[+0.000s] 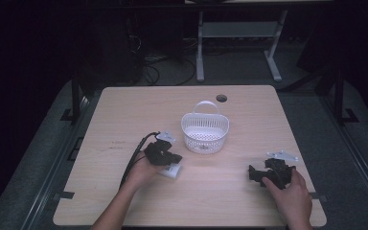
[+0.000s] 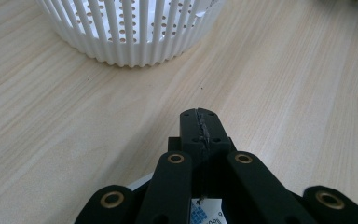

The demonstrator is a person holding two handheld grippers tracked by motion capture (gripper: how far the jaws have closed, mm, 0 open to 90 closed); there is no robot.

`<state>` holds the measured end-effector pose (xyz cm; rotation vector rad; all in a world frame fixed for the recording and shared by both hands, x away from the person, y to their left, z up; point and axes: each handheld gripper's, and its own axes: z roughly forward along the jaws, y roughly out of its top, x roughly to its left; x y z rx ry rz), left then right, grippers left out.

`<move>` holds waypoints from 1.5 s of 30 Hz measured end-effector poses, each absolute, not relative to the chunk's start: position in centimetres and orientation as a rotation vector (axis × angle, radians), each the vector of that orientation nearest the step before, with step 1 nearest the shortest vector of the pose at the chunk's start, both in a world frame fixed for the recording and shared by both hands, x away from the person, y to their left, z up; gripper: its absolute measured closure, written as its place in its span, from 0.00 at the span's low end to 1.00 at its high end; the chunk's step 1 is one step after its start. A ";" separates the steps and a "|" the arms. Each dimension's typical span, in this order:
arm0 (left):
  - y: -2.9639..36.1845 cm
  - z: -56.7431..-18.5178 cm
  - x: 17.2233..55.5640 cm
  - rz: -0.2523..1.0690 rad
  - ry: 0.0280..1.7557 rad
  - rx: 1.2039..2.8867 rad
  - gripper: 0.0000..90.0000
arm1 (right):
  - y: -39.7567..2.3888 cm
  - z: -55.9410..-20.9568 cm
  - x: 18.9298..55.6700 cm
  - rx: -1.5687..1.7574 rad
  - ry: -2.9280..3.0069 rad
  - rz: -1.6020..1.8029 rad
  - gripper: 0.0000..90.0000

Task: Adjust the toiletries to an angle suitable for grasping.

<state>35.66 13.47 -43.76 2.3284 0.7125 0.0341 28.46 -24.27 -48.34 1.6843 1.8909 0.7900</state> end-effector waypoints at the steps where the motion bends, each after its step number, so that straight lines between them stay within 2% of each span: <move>1: 13.5 -43.8 35.7 0.030 0.715 2.325 1.00 | -24.3 -48.3 28.5 1.685 1.891 0.790 0.00; 26: 15.2 -43.8 32.8 -0.002 0.674 2.394 1.00 | -24.3 -48.3 28.5 1.684 1.891 0.790 0.00; 45: 20.2 -43.6 29.3 0.014 0.721 2.400 1.00 | -24.3 -48.3 28.5 1.685 1.891 0.790 0.00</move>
